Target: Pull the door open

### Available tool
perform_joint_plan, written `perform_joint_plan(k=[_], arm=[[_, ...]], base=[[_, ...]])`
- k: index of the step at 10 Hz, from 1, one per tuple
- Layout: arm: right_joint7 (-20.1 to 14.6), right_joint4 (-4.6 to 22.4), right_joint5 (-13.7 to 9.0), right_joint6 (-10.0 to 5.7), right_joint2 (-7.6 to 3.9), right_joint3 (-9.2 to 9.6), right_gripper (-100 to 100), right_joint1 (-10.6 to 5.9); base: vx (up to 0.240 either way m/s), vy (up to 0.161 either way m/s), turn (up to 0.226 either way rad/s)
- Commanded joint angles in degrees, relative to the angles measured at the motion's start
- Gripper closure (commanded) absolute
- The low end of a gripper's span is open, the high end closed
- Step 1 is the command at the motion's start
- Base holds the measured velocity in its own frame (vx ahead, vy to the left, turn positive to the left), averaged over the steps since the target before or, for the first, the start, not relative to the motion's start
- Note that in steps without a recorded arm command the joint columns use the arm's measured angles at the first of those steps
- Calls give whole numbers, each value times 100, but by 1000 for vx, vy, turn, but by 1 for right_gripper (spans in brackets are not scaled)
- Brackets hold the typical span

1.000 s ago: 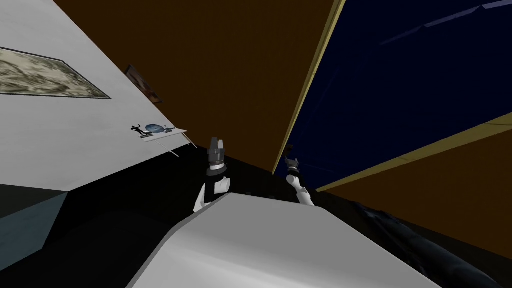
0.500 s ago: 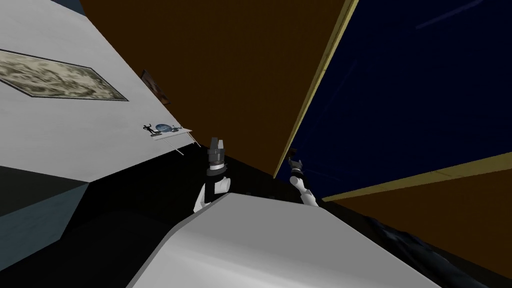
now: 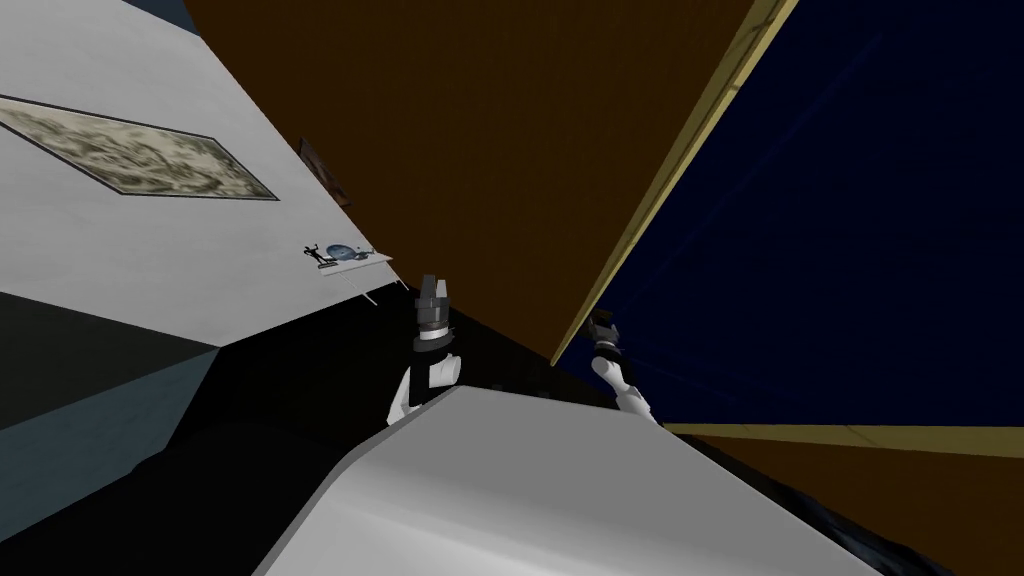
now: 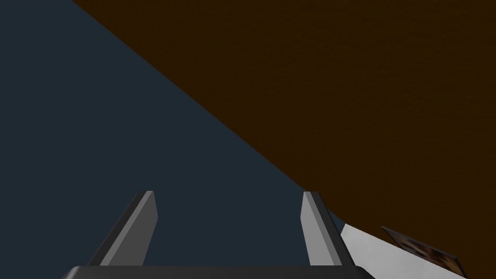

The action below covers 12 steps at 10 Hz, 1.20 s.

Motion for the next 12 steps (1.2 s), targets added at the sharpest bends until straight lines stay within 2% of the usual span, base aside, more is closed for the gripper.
perform_joint_plan(k=[1,2,3,8,9,12], arm=[[-169,123,-17,-89,-144,-9,-100,2],[-86,84,-1,-68,-63,7,-100,0],[-86,84,-1,-68,-63,7,100,0],[-86,84,-1,-68,-63,7,100,0],[-174,47,-2,-56,-142,69,100,49],[-356,-43,-3,-41,-285,206,100,135]], base=[[114,-10,77],[50,-9,18],[-7,1,-27],[-9,-1,1],[-101,-29,86],[-208,-31,135]])
